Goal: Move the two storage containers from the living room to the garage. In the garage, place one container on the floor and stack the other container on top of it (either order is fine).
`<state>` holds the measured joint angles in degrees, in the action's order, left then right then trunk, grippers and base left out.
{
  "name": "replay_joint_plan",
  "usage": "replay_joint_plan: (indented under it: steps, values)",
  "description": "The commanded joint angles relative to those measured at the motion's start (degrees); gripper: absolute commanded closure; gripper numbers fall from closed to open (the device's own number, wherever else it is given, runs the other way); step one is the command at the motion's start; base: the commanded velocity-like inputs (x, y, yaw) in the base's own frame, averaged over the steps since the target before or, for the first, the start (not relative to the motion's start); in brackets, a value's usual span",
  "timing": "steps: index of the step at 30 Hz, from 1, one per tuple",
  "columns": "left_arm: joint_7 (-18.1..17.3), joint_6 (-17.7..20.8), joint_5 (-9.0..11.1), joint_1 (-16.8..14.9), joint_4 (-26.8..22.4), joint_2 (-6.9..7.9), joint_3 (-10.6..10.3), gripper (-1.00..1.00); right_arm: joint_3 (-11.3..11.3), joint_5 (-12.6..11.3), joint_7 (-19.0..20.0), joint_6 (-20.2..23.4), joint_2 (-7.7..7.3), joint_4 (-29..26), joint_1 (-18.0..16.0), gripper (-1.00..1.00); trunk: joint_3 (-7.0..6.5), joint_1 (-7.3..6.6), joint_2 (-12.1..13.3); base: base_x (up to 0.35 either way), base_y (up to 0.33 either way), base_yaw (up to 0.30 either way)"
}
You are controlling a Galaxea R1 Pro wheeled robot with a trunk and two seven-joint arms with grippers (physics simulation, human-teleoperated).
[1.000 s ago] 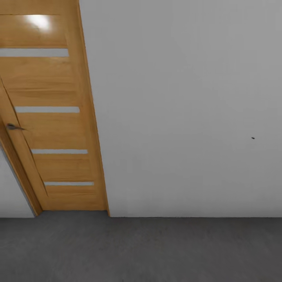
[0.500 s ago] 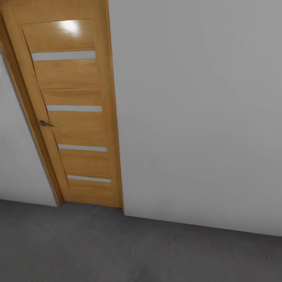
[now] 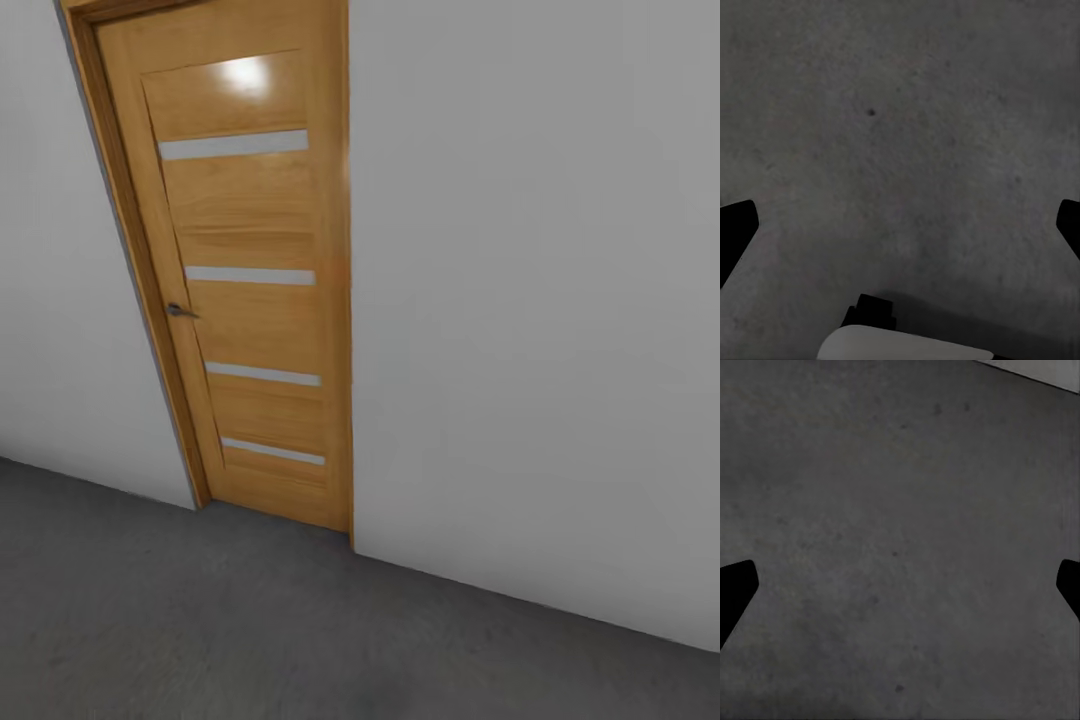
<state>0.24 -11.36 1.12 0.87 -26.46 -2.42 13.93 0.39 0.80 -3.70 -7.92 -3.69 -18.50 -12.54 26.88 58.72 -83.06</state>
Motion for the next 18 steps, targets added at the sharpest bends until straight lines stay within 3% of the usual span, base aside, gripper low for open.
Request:
replay_joint_plan:
  steps: [1, 18]
  values:
    - [0.0, -0.1, 0.1, 0.0, -0.1, -0.04, 0.1, -1.0, 0.1, 0.1, -0.2, -0.2, 0.0, 0.0, 0.0, -1.0, 0.05, 0.01, 0.0, 0.115, 0.085, 0.3]
    - [0.0, -0.1, 0.1, 0.0, -0.1, 0.04, 0.1, -1.0, 0.1, 0.1, -0.2, -0.2, 0.0, 0.0, 0.0, -1.0, 0.05, 0.01, 0.0, 0.169, 0.199, 0.3]
